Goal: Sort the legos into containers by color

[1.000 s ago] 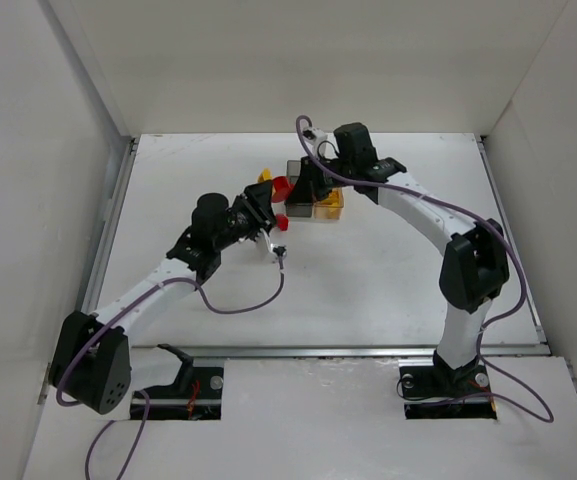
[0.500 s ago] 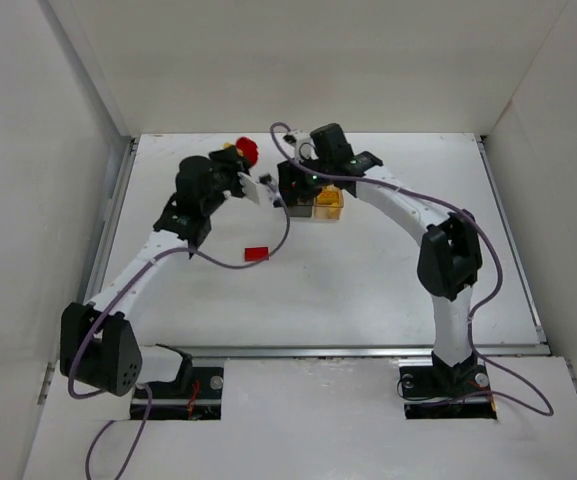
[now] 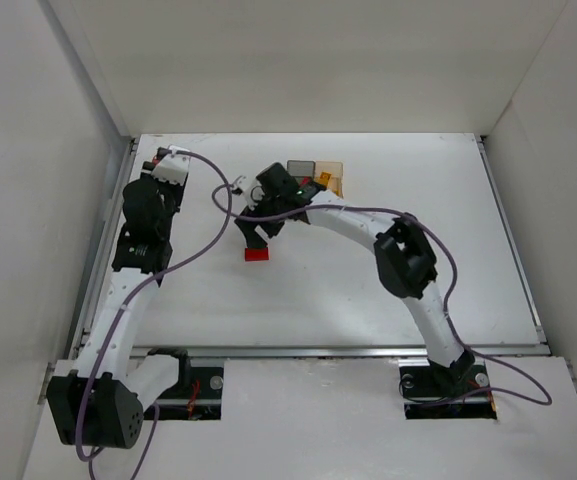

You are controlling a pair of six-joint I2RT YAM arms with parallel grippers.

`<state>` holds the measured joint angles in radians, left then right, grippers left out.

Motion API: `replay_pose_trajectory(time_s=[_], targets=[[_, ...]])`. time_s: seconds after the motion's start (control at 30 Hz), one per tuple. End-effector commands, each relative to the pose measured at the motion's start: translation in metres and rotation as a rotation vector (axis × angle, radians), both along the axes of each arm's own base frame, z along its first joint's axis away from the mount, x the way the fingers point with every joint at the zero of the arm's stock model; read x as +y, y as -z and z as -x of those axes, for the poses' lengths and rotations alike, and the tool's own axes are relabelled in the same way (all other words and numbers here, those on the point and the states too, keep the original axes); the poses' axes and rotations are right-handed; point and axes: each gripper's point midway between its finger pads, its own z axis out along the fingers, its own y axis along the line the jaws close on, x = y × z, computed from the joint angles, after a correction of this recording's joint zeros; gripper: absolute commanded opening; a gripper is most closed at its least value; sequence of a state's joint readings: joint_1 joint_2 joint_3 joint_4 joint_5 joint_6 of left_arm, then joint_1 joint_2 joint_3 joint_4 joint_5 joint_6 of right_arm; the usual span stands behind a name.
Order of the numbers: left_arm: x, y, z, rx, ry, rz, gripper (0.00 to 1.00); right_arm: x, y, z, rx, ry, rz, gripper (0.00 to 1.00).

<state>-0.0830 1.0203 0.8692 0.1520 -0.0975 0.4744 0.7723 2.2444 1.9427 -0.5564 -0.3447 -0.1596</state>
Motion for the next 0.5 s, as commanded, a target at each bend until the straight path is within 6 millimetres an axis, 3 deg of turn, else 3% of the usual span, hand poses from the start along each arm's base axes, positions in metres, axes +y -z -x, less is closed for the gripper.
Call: replay_pose_trajectory(time_s=[0.0, 0.17, 0.27, 0.33, 0.37, 0.47], targets=[[0.009, -0.013, 0.008, -0.083, -0.095, 0.132, 0.00, 0.020, 0.033, -0.005, -0.099, -0.041, 0.100, 0.90], [0.023, -0.031, 0.015, -0.163, -0.159, 0.158, 0.00, 0.011, 0.069, 0.010, -0.043, -0.047, 0.203, 0.88], [0.020, -0.037, 0.014, -0.187, -0.143, 0.162, 0.00, 0.003, 0.083, 0.023, -0.060, -0.054, 0.260, 0.85], [0.018, -0.039, 0.013, -0.196, -0.131, 0.175, 0.00, 0.000, 0.087, 0.024, -0.084, -0.048, 0.297, 0.78], [0.016, -0.039, 0.012, -0.195, -0.122, 0.176, 0.00, -0.004, 0.089, 0.024, -0.082, -0.044, 0.311, 0.69], [0.014, -0.039, 0.012, -0.196, -0.113, 0.185, 0.00, -0.011, 0.084, 0.022, -0.097, -0.010, 0.331, 0.67]])
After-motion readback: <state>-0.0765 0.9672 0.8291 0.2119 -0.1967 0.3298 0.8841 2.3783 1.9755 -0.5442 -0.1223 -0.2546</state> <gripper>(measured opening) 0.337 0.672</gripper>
